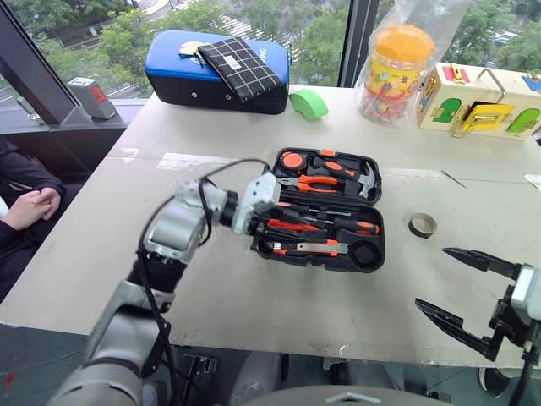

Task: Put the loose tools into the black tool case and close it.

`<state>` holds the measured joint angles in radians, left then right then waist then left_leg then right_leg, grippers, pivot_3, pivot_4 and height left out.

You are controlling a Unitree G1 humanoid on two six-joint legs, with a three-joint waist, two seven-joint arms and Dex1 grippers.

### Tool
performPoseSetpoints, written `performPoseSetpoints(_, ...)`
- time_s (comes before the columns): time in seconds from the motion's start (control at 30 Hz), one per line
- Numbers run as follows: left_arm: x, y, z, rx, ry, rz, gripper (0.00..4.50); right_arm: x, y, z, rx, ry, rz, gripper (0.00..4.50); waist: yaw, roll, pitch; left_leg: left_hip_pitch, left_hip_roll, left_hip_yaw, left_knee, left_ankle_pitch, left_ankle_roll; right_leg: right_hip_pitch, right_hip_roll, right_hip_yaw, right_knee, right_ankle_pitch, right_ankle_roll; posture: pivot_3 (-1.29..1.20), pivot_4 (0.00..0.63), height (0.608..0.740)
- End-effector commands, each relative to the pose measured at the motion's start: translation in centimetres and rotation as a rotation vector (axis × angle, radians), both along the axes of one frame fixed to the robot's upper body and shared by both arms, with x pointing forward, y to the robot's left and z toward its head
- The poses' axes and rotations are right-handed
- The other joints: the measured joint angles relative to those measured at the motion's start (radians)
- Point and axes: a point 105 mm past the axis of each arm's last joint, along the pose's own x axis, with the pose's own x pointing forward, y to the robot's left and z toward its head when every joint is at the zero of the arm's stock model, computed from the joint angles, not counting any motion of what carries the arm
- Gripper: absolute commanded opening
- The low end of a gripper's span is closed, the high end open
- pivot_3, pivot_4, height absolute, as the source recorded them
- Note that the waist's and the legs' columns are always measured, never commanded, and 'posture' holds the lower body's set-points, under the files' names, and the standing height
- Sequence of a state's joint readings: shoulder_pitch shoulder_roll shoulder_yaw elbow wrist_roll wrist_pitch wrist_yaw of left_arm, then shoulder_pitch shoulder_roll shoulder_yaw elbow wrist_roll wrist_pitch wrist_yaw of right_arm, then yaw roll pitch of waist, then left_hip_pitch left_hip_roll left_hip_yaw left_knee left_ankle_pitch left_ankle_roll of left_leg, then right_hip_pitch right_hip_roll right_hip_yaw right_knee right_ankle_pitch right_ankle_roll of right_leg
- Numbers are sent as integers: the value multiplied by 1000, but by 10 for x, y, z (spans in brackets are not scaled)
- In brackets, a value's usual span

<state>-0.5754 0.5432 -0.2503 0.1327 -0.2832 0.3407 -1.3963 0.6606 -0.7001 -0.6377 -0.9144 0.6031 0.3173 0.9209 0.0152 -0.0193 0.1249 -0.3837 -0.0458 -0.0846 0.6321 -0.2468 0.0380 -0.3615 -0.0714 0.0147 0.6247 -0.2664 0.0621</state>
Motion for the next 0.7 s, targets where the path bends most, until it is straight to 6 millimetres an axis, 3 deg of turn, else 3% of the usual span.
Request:
performPoseSetpoints(0.03, 6, -3, -15, 58, -88, 86, 229, -2, 1, 4, -7, -17, 5, 4500, 1, 0, 0, 0, 0, 0, 0, 0, 0, 0, 0, 0, 0, 0, 0, 0, 150, 740)
performPoseSetpoints(0.07, 9, -2, -27, 97, -80, 120, 12, -2, 1, 4, -8, -16, 5, 4500, 3, 0, 0, 0, 0, 0, 0, 0, 0, 0, 0, 0, 0, 0, 0, 0, 150, 740)
performPoseSetpoints(0.13, 11, 1, -50, 191, -68, 143, 12, -2, 1, 4, -7, -14, 4, 4500, 10, -2, -2, 0, 0, 0, 0, 0, 0, 0, -1, 0, 0, 0, 0, 0, 150, 740)
performPoseSetpoints(0.27, 9, 1, -72, 286, -77, 114, 12, -2, 4, 4, -2, -13, 7, 4500, 24, 0, -9, 1, -1, 1, 1, 0, 0, 1, -3, 1, 0, -2, -3, 0, 150, 740)
performPoseSetpoints(0.5, 8, 2, -86, 391, -92, 59, 12, -3, 6, 2, 3, -7, 15, 4500, 28, 5, -22, 1, -1, 1, 1, 0, 0, 2, -4, 2, 0, -2, -4, 0, 150, 740)
performPoseSetpoints(0.7, 11, 10, -91, 458, -281, -60, 12, -4, 10, 1, 13, -3, 24, 4500, 26, 7, -25, 1, -1, 1, 1, 0, 0, 2, -4, 2, 0, -2, -4, 0, 150, 740)
